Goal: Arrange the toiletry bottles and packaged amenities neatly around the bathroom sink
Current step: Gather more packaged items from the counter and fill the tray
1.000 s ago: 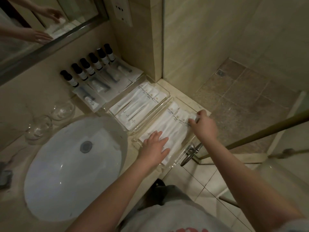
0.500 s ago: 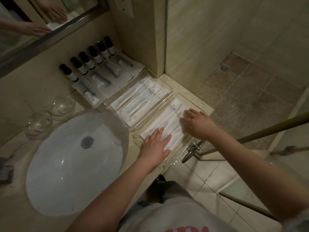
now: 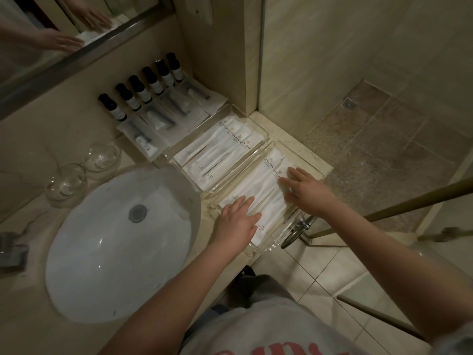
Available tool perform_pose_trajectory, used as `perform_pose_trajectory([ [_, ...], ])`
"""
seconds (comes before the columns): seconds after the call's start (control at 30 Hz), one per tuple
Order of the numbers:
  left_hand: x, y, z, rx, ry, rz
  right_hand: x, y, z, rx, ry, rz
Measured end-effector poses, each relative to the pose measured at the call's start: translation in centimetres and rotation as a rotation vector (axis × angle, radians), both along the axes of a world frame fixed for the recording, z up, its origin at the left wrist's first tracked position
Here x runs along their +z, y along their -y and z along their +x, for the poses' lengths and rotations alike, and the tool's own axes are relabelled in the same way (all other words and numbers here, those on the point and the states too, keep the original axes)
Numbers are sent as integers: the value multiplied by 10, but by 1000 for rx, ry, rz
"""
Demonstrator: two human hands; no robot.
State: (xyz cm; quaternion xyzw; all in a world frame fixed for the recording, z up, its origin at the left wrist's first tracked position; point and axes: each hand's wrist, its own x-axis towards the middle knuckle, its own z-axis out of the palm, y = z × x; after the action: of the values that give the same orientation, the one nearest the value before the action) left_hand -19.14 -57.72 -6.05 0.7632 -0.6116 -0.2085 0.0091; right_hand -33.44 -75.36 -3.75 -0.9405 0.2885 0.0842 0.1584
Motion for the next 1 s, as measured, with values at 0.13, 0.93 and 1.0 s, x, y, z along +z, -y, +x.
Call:
perform_pose_trajectory([
  [0.13, 2, 1, 0, 36, -11, 16, 2, -2, 5, -23, -51, 17],
  [0.93, 1, -3, 4, 51, -44, 1, -4, 6, 5, 211, 60, -74],
  [1.0, 1, -2, 4, 19, -40, 24, -1, 9, 7, 240, 0, -43],
])
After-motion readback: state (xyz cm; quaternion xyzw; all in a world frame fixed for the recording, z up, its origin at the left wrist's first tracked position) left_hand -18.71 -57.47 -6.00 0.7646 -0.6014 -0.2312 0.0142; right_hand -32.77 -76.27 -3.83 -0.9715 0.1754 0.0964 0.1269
